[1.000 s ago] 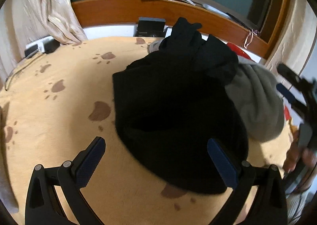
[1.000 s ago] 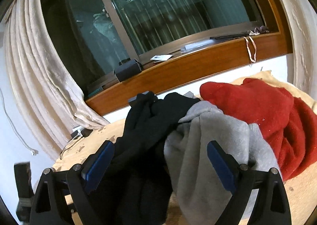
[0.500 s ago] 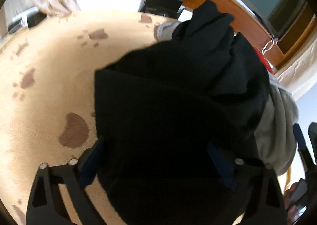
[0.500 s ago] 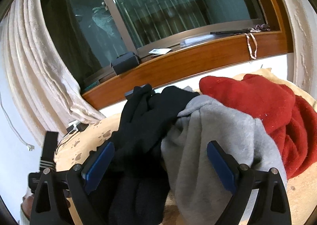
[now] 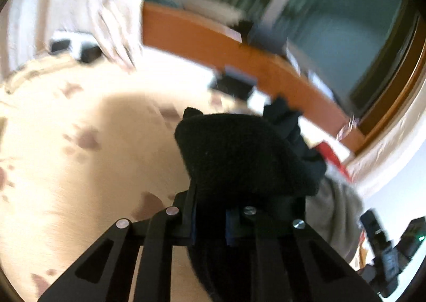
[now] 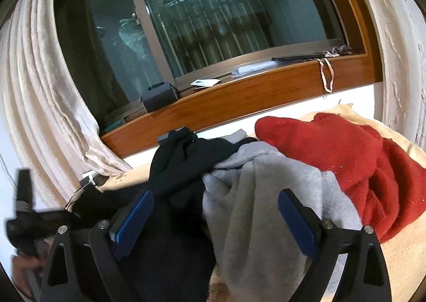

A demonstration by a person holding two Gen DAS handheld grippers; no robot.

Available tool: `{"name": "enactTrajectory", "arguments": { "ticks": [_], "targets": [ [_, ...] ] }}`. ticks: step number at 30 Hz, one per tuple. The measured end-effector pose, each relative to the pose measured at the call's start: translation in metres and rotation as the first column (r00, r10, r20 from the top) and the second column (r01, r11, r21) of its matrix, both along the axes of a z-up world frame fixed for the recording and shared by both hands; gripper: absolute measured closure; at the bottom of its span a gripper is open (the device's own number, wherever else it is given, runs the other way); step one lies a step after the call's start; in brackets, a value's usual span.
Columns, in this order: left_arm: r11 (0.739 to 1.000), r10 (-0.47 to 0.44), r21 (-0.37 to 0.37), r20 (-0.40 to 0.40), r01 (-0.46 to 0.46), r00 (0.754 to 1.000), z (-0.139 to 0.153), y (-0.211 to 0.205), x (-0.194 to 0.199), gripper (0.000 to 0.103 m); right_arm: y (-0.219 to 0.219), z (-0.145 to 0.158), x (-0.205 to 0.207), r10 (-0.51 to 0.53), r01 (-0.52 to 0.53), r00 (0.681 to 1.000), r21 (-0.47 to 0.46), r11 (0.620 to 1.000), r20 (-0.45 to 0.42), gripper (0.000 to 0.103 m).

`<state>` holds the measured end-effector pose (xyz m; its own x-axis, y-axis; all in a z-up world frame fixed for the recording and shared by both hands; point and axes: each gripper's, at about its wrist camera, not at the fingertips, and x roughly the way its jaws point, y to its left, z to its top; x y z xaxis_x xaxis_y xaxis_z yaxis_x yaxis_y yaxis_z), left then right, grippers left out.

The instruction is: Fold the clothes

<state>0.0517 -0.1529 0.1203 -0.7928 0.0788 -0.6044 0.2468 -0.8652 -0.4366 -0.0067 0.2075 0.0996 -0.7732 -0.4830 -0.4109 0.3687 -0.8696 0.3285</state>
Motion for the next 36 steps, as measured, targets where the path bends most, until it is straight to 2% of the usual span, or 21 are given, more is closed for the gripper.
{"name": "enactTrajectory", "arguments": {
  "ticks": [4, 8, 14, 17, 22, 25, 29, 31, 35, 36],
  "targets": [
    [0.993, 0.110, 0.040, -0.048, -0.109, 0.993, 0.002, -0.033, 0.048, 0.086, -0.005, -0.002, 0.001, 0.013, -0.013, 1.000, 0.019, 1.000, -0.004, 0.006],
    [0.977, 0.208, 0.040, -0.009, -0.207, 0.978, -0.019, -0.058, 0.091, 0.086, -0.014, -0.004, 0.004, 0.042, -0.042, 0.999, 0.045, 0.998, -0.003, 0.006],
    [0.968, 0.244, 0.034, 0.105, -0.249, 0.964, -0.066, -0.075, 0.120, 0.084, -0.040, -0.010, 0.011, 0.127, -0.126, 0.992, 0.105, 0.986, -0.003, 0.006],
    [0.969, 0.239, 0.037, 0.118, -0.244, 0.964, -0.078, -0.075, 0.130, 0.083, -0.049, -0.015, 0.014, 0.165, -0.165, 0.986, 0.124, 0.979, 0.005, 0.006],
    [0.965, 0.243, 0.072, 0.096, -0.250, 0.965, -0.079, -0.082, 0.138, 0.079, -0.058, -0.020, 0.011, 0.206, -0.210, 0.978, 0.116, 0.971, 0.045, 0.006],
    [0.962, 0.261, 0.054, 0.091, -0.267, 0.961, -0.077, -0.088, 0.147, 0.077, -0.066, -0.021, 0.009, 0.211, -0.219, 0.975, 0.136, 0.966, 0.067, 0.006],
    [0.966, 0.258, 0.005, 0.089, -0.260, 0.962, -0.075, -0.090, 0.153, 0.066, -0.081, -0.024, -0.002, 0.270, -0.282, 0.953, 0.075, 0.956, 0.140, 0.006],
    [0.968, 0.252, 0.001, 0.079, -0.253, 0.965, -0.074, -0.090, 0.157, 0.057, -0.093, -0.024, -0.011, 0.332, -0.340, 0.923, 0.008, 0.940, 0.193, 0.006],
    [0.950, 0.313, -0.020, 0.051, -0.313, 0.948, -0.064, -0.101, 0.173, 0.045, -0.127, -0.022, -0.024, 0.429, -0.427, 0.867, -0.064, 0.902, 0.255, 0.006],
    [0.941, 0.338, -0.035, 0.043, -0.337, 0.940, -0.060, -0.105, 0.178, 0.042, -0.134, -0.021, -0.027, 0.434, -0.432, 0.863, -0.065, 0.899, 0.259, 0.006]
  ]
}}
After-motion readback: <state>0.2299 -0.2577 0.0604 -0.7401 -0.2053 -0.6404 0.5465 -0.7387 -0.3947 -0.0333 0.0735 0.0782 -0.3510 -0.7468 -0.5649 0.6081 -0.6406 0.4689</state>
